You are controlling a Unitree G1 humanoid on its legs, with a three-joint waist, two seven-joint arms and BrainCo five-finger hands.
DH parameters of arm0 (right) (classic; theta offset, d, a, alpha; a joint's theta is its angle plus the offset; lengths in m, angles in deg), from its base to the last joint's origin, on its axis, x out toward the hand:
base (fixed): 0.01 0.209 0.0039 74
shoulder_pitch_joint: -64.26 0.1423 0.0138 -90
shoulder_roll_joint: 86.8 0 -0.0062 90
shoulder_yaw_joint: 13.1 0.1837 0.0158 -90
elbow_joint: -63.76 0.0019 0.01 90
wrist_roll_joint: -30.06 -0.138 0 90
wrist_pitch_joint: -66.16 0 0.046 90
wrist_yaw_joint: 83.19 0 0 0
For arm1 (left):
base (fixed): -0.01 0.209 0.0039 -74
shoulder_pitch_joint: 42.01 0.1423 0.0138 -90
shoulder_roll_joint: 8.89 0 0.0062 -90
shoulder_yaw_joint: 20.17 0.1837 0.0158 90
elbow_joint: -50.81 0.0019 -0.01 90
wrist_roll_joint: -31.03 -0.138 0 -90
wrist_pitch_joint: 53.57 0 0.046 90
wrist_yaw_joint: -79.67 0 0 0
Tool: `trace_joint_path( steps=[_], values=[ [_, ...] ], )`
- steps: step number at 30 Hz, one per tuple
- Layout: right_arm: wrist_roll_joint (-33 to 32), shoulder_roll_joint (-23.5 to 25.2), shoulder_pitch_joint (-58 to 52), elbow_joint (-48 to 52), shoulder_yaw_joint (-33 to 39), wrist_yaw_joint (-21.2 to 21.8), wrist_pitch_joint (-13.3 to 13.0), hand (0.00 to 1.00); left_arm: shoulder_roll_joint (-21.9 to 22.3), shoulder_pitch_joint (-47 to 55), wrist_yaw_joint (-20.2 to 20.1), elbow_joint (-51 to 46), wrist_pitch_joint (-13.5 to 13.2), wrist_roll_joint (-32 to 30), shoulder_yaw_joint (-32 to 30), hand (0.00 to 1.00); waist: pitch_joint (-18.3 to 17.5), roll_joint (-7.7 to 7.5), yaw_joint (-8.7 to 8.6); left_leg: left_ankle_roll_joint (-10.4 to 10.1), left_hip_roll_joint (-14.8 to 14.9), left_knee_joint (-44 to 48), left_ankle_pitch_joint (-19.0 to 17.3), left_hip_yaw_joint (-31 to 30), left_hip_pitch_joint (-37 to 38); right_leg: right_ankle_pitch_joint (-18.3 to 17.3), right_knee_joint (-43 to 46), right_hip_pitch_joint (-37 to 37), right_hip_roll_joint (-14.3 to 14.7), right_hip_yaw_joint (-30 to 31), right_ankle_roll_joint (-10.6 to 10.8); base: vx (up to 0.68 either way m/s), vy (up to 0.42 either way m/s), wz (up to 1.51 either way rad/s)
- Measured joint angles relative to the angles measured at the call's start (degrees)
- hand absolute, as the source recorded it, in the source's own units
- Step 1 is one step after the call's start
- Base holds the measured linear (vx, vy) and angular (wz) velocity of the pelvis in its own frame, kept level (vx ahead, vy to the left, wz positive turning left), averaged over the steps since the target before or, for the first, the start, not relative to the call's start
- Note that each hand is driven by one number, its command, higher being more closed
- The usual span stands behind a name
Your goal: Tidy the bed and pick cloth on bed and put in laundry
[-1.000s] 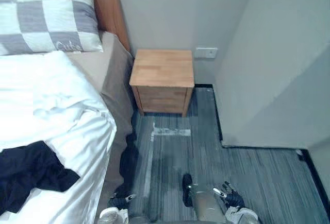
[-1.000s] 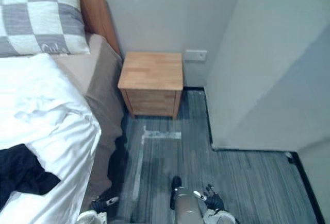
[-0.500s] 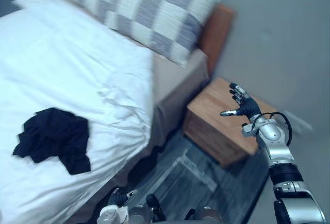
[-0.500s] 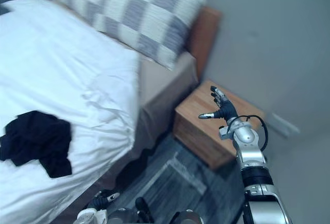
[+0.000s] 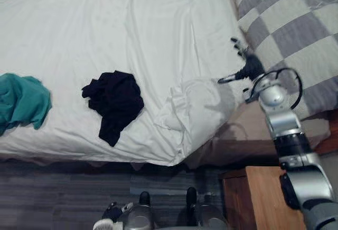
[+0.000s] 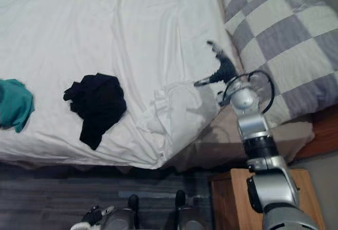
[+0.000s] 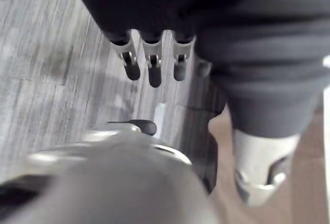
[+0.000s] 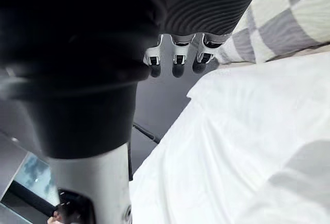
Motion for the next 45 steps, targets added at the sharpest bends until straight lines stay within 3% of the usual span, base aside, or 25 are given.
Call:
trace_joint_path(
  steps=[3,7,8,14,19,24,27,29,31,34,35,37,39,41,45],
  values=[
    [1.9,-3.1,4.2,0.0,0.1,-1.0,2.1,0.0,0.1,-3.9,-1.1,-1.3,-2.4,-0.5,-0.3,0.0,2.9,1.62,-1.97,2.6,1.8,0.4,0.2,9.1,-3.0,-0.8,0.0,-0.5,-1.8,-5.4,-1.3,-0.03,-0.013,0.99],
    [3.8,-4.3,11.2,-2.1,-0.1,-2.8,3.6,0.0,-0.2,-9.3,-1.0,-4.1,-4.2,0.2,1.8,0.0,9.3,3.42,-2.32,1.0,-0.1,-4.1,6.6,9.5,-6.6,-0.5,1.1,-5.8,-3.9,-7.2,-2.0,-0.06,0.078,0.48],
    [3.9,-4.4,12.7,-3.0,-0.2,-2.8,4.1,1.0,-0.3,-10.0,-0.9,-5.2,-4.5,0.6,2.5,0.0,10.9,3.84,-2.25,1.1,-0.7,-5.9,7.9,9.3,-6.9,-0.2,1.0,-6.7,-4.3,-7.4,-1.9,-0.02,0.069,0.22],
    [6.5,-5.8,13.7,-9.4,-2.2,0.7,6.1,1.0,-0.7,-10.2,-0.8,-7.2,-3.6,2.6,8.1,0.0,13.6,6.26,-1.88,1.2,-2.6,-10.9,10.6,9.0,-7.0,0.0,0.2,-8.5,-5.6,-8.1,-1.7,0.05,0.059,0.09],
    [10.6,-7.5,14.8,-13.4,-4.9,2.6,5.1,1.0,-1.1,-10.2,-1.1,-7.3,-3.6,2.9,9.1,0.0,13.8,6.97,-1.92,1.1,-2.9,-10.8,10.7,8.9,-6.7,0.0,0.1,-7.9,-6.0,-8.3,-1.7,0.06,0.019,0.01],
    [10.3,-8.2,14.4,-19.5,-4.9,2.5,5.4,1.0,-1.8,-9.0,-2.4,-8.3,-5.0,2.7,10.3,0.0,13.4,7.39,-1.71,0.4,-2.8,-10.7,11.1,7.4,-3.3,-0.1,-2.2,-2.2,-5.9,-10.7,-1.5,0.02,0.001,0.19],
    [6.5,-7.9,10.8,-19.3,-4.1,1.4,5.1,1.0,-1.8,-7.6,-3.5,-8.6,-5.2,1.0,10.3,0.0,11.0,7.45,-1.37,0.3,-2.5,-11.7,11.1,7.7,-2.8,0.0,-3.0,-1.9,-5.3,-10.4,-1.1,0.0,0.004,0.01],
    [3.8,-7.0,6.2,-17.7,-0.5,0.7,4.6,1.0,-1.7,-7.5,-4.4,-8.6,-4.7,-0.2,10.2,0.0,10.0,7.04,-1.28,-0.2,-2.3,-11.7,10.6,8.2,-1.5,0.1,-3.4,-0.6,-4.9,-10.1,-1.0,0.02,0.005,-0.14],
    [-0.1,-3.4,-3.2,-12.4,4.7,-0.8,4.5,1.0,-1.6,-6.1,-4.6,-8.9,-3.6,-1.3,9.6,0.0,5.7,5.65,-1.17,-0.7,-2.1,-11.7,9.7,10.5,0.0,0.5,-4.3,0.2,-4.5,-8.1,-0.5,0.04,0.014,-0.45],
    [-3.7,1.9,-14.7,-5.3,10.1,-2.9,5.0,1.0,-0.9,-4.6,-4.7,-8.8,-1.9,-2.4,7.2,0.0,1.8,3.76,-2.48,-0.5,-1.7,-11.7,8.1,12.9,2.7,0.6,-5.4,1.8,-3.8,-5.9,-0.2,0.07,0.008,-0.43],
    [-5.0,3.7,-18.9,-2.9,11.8,-3.7,5.1,0.0,-0.6,-4.0,-4.8,-8.8,-1.5,-2.9,6.5,0.0,0.2,3.05,-2.98,-0.5,-1.5,-11.7,7.6,13.9,3.2,0.6,-5.6,1.8,-3.7,-5.0,-0.2,0.07,0.009,-0.6],
    [-8.2,7.1,-26.8,0.5,15.9,-5.3,5.0,0.0,0.2,-3.1,-5.4,-8.3,-0.5,-3.9,5.3,0.0,-2.2,1.94,-4.19,-0.4,-1.4,-11.7,7.0,15.5,4.3,0.8,-5.9,2.0,-3.4,-3.7,-0.1,0.06,0.005,-0.52],
    [-12.3,10.7,-35.0,2.7,21.0,-6.4,4.6,0.0,0.9,-2.6,-5.5,-7.0,-0.1,-5.3,5.3,0.0,-3.3,1.17,-6.62,-0.6,-1.3,-11.7,6.1,17.0,6.8,0.7,-6.2,3.7,-3.0,-2.3,0.0,0.03,0.01,-0.47],
    [-19.5,14.4,-40.8,3.5,24.9,-6.6,3.7,0.0,1.1,-2.6,-5.4,-5.4,0.2,-5.6,4.6,0.0,-5.1,0.8,-8.35,-0.6,-1.1,-11.8,5.6,19.4,8.1,1.0,-6.7,3.9,-2.6,-0.1,-0.3,0.0,0.02,-0.53],
    [-31.5,20.9,-46.1,2.4,29.1,-7.2,3.5,0.0,1.2,-2.2,-5.3,-3.3,-0.6,-5.5,2.0,0.0,-6.6,1.14,-9.25,-1.3,-0.5,-11.9,5.0,22.2,10.4,1.1,-7.0,5.0,-1.7,2.0,-0.4,-0.01,-0.008,-0.3]
  ],
)
